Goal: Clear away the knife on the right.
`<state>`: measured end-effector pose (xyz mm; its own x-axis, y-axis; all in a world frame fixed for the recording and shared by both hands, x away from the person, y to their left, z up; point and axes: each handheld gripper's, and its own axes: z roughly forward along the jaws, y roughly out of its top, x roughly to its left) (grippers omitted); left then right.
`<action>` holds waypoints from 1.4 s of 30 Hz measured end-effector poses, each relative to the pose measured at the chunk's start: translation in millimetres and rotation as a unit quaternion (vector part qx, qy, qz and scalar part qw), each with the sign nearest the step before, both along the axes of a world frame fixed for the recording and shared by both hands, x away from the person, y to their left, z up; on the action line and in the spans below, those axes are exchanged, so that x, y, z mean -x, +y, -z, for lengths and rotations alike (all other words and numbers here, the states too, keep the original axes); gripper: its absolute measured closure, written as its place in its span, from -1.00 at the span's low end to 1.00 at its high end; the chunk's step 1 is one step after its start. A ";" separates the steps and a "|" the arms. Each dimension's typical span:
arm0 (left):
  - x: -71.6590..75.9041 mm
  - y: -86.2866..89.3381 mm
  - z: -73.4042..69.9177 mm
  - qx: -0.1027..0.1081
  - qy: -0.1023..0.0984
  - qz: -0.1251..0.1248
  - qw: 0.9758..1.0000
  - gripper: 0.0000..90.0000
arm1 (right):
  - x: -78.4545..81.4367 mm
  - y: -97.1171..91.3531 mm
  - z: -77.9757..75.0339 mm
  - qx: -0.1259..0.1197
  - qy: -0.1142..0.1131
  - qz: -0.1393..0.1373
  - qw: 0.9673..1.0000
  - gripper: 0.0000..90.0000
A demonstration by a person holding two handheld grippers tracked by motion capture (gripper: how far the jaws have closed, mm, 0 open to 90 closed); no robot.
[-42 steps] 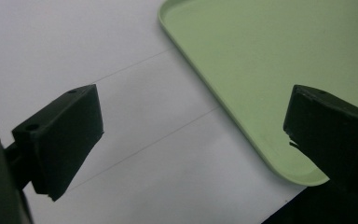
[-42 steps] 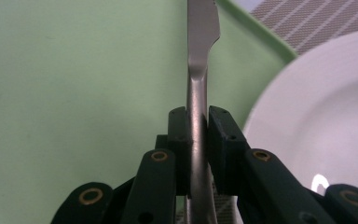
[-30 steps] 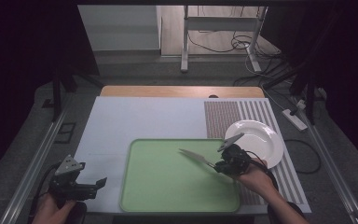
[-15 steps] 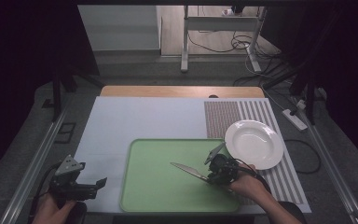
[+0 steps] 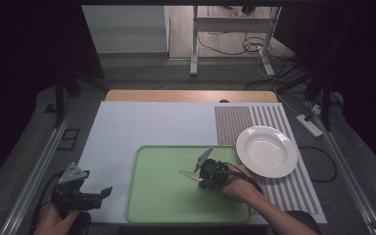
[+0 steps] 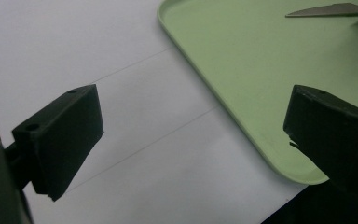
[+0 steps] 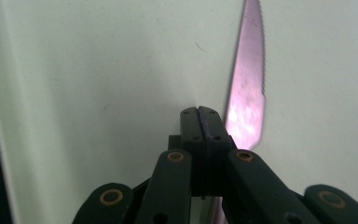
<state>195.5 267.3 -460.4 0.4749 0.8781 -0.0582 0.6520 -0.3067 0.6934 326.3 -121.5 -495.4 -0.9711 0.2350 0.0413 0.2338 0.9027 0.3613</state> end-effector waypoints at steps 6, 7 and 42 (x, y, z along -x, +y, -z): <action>0.1 0.0 0.0 0.000 0.000 0.000 1.000 -0.89 | -10.9 7.1 4.9 0.009 -0.017 0.002 1.000 1.00; 0.1 0.1 0.0 0.000 0.000 0.000 1.000 -0.89 | -13.3 6.0 4.3 0.012 -0.018 0.006 1.000 1.00; 0.8 -0.8 -0.3 -0.003 -0.004 0.004 1.000 -0.89 | -51.9 -74.3 -1.6 0.030 -0.028 0.136 0.990 1.00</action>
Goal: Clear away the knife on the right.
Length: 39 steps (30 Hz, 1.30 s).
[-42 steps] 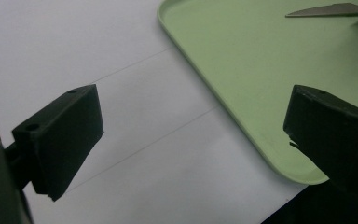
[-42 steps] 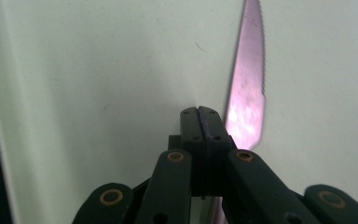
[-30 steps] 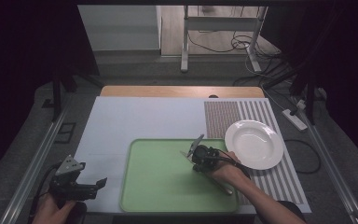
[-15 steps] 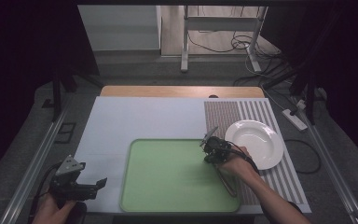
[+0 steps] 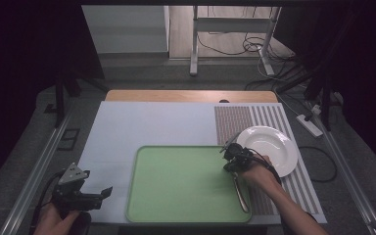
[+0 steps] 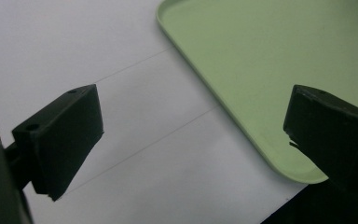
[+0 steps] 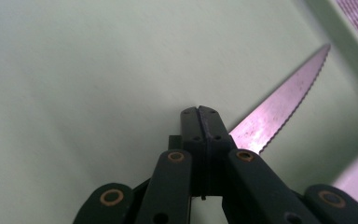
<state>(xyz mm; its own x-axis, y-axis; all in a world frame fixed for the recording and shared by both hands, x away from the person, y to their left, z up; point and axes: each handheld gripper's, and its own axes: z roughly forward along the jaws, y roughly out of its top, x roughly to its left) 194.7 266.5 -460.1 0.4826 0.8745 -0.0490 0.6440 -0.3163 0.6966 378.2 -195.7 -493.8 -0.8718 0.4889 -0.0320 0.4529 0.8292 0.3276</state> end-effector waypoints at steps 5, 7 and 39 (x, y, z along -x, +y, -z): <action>0.0 0.0 0.0 0.000 0.000 0.000 1.000 -0.89 | -1.1 -15.2 -0.8 -0.003 0.003 0.021 1.000 1.00; 0.1 -0.2 -0.1 -0.001 0.000 0.000 1.000 -0.89 | -0.7 -18.9 -1.0 -0.008 0.009 0.028 1.000 1.00; 0.0 0.3 0.1 0.001 0.000 -0.001 1.000 -0.89 | 20.5 -9.0 -31.4 -0.097 -0.026 0.041 0.994 0.06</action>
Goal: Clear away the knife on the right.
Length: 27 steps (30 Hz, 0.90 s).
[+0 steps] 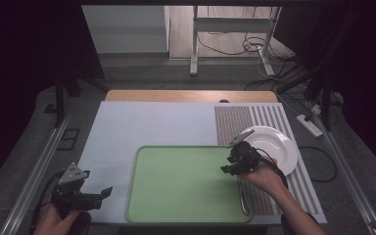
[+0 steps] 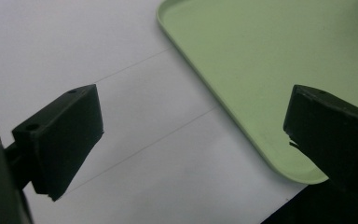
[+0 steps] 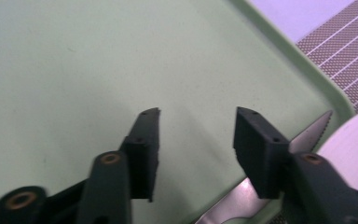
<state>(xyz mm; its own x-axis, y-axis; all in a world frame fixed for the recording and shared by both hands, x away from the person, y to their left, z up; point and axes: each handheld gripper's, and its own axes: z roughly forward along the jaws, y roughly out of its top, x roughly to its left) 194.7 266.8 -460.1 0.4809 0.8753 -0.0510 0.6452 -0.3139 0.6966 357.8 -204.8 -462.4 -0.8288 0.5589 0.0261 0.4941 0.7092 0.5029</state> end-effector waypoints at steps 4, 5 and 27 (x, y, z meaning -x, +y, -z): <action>0.0 0.0 0.0 0.000 0.000 0.000 1.000 -0.89 | 3.7 -3.0 -4.4 -0.006 -0.014 0.010 1.000 -0.25; 0.0 0.0 0.0 0.000 0.000 -0.001 1.000 -0.89 | 4.4 -3.8 -5.3 -0.006 -0.020 0.012 1.000 -0.30; 0.1 -0.3 0.0 -0.001 0.000 0.000 1.000 -0.89 | 23.8 -21.9 1.6 -0.035 -0.016 0.044 0.998 -0.97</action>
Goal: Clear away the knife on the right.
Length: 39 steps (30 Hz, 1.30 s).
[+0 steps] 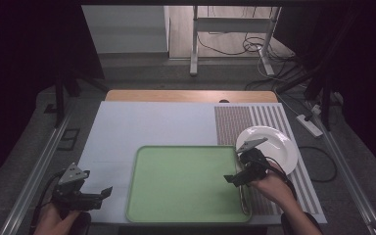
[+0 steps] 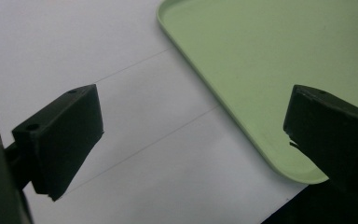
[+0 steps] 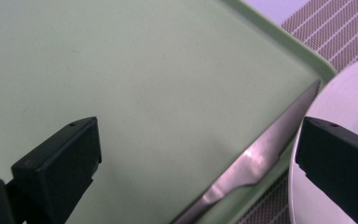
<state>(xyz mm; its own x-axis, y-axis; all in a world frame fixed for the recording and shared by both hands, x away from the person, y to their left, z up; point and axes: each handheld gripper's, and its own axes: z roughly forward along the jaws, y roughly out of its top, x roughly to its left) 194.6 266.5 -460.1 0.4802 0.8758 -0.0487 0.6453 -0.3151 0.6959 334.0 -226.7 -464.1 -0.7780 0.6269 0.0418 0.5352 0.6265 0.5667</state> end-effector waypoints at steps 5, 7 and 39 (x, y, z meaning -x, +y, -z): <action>0.0 0.1 0.0 0.000 0.000 0.000 1.000 -0.89 | 8.1 -8.5 -0.8 0.003 -0.004 0.009 1.000 -1.00; 0.0 0.0 0.0 0.000 0.000 0.000 1.000 -0.89 | 11.2 -13.1 -1.5 0.001 -0.008 0.015 1.000 -1.00; -0.3 -0.2 0.0 -0.001 0.001 -0.004 1.000 -0.89 | 50.0 -68.0 -14.9 -0.026 -0.042 0.093 0.994 -1.00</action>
<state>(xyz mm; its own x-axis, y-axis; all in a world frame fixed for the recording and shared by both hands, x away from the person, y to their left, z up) 194.8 266.3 -460.2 0.4735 0.8794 -0.0484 0.6493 -0.3114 0.6938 284.0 -294.7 -449.2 -0.6502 0.7595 0.0174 0.5885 0.4890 0.6438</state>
